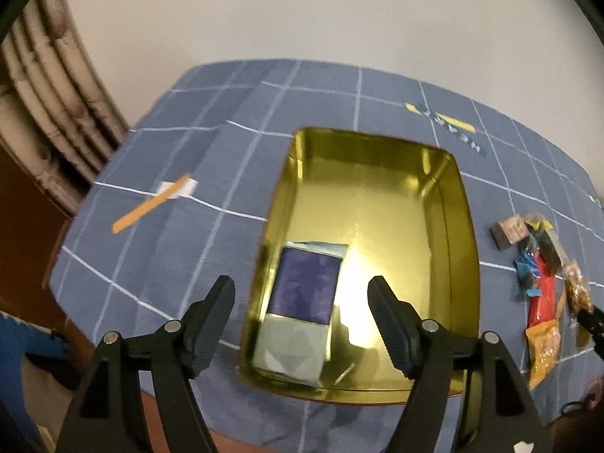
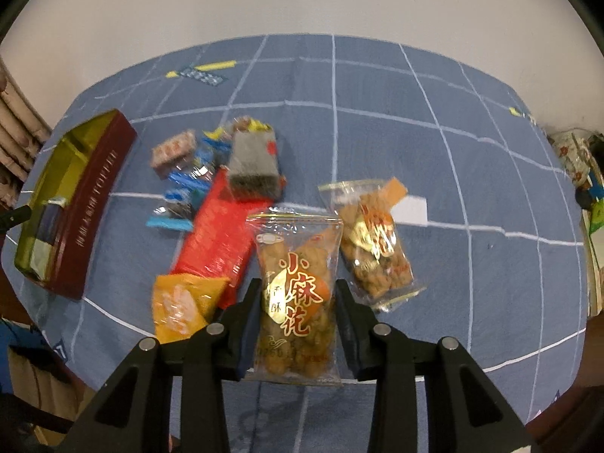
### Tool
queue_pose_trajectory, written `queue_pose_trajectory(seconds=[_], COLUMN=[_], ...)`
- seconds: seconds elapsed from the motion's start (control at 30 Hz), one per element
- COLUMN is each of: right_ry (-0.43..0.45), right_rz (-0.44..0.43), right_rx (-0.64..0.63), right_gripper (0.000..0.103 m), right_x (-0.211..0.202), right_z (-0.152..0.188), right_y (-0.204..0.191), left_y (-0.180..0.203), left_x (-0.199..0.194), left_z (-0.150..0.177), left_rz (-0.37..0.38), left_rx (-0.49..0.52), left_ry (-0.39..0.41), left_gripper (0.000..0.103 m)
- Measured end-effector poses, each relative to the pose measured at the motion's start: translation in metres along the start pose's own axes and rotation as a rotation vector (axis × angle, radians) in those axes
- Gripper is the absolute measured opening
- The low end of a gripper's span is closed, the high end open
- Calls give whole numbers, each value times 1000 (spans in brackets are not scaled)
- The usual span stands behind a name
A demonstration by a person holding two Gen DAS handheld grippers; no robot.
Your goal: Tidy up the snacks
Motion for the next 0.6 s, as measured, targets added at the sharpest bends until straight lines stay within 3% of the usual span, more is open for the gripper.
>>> queue_pose_trajectory(seconds=[0.2,0.6], right_ry=[34,51], right_rz=[-32,-184], right_rx=[-54,-208], right_gripper=[37,37], right_x=[-16,-28], right_z=[-16,-49], right_y=[-32,-153], left_y=[-15,-68], left_x=[-4,-3], left_z=[10,35], left_rz=[-8,-80], left_rx=[-55,-211], left_ry=[-17,-18], left_gripper=[73,73])
Point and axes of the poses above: each gripper's, at about its wrist camera, not at the fingertips, and x roughly the way its jaws point, y to its right, z to its underside, the point moved 3 cm from there along x, roughly the way its jaws point, and after that the axes turned 9 degrees about -y, right-handed, at the moved point
